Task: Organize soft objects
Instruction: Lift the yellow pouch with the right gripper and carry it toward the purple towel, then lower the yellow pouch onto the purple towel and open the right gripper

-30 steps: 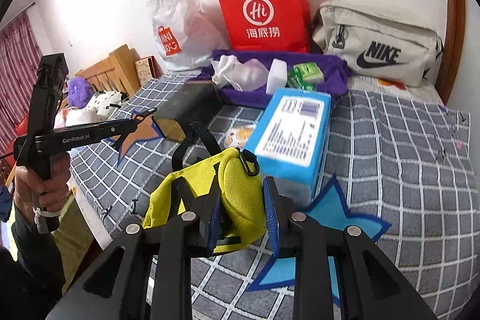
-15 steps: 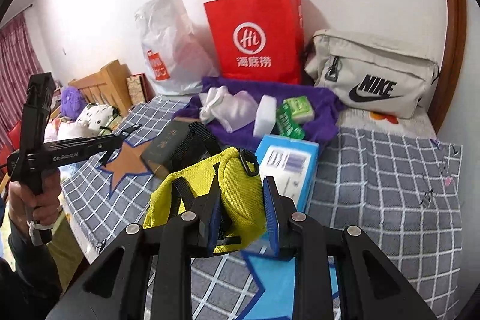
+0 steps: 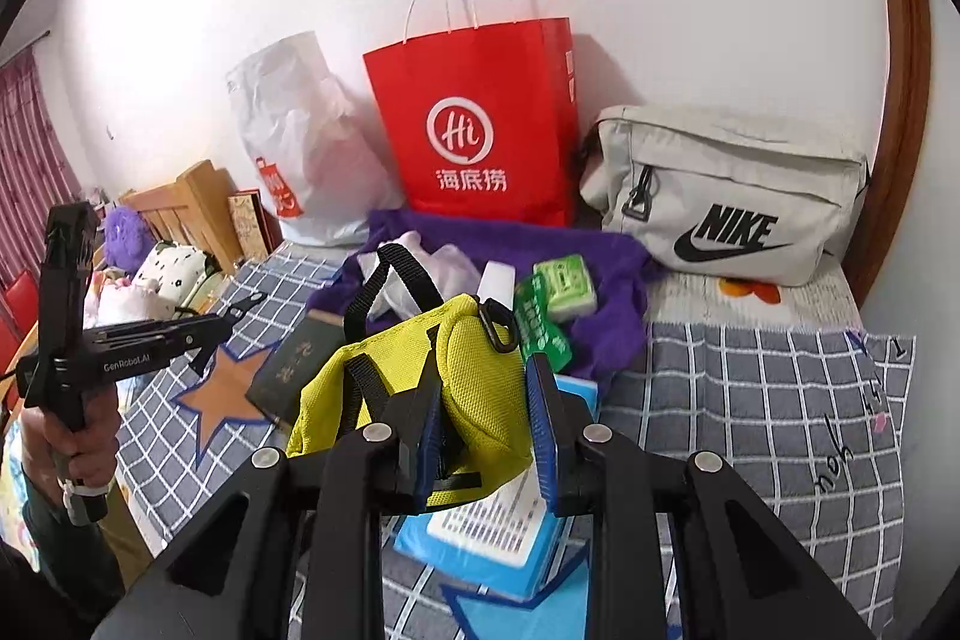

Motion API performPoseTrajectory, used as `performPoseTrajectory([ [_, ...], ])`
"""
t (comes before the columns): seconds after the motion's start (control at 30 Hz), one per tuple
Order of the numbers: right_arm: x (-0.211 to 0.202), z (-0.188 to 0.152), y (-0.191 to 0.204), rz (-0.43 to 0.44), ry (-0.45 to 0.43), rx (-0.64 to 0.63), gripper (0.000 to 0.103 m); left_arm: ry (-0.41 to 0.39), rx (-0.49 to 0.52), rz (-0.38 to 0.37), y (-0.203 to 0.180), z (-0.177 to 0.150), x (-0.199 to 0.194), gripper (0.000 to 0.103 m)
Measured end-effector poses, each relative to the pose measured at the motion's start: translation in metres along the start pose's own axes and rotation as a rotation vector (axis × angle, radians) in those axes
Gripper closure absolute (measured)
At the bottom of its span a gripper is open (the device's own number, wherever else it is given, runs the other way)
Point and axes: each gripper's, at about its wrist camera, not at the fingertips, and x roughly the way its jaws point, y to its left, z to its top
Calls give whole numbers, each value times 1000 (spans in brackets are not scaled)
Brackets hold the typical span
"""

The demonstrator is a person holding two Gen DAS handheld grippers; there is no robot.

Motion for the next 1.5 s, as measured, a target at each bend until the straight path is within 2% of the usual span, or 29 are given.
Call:
performPoseTrajectory([
  [0.47, 40, 41, -18, -3, -15, 37, 77, -2, -24, 38, 12, 34, 23, 83],
  [0.7, 65, 60, -25, -7, 3, 38, 77, 0, -35, 33, 12, 50, 41, 83],
  [1.07, 95, 88, -32, 9, -15, 68, 77, 4, -16, 34, 7, 76, 63, 83],
  [1.4, 133, 89, -55, -46, 26, 102, 77, 25, -28, 13, 9, 93, 94, 83],
  [1.5, 149, 82, -66, -14, 57, 142, 77, 41, -17, 4, 4, 96, 107, 83],
])
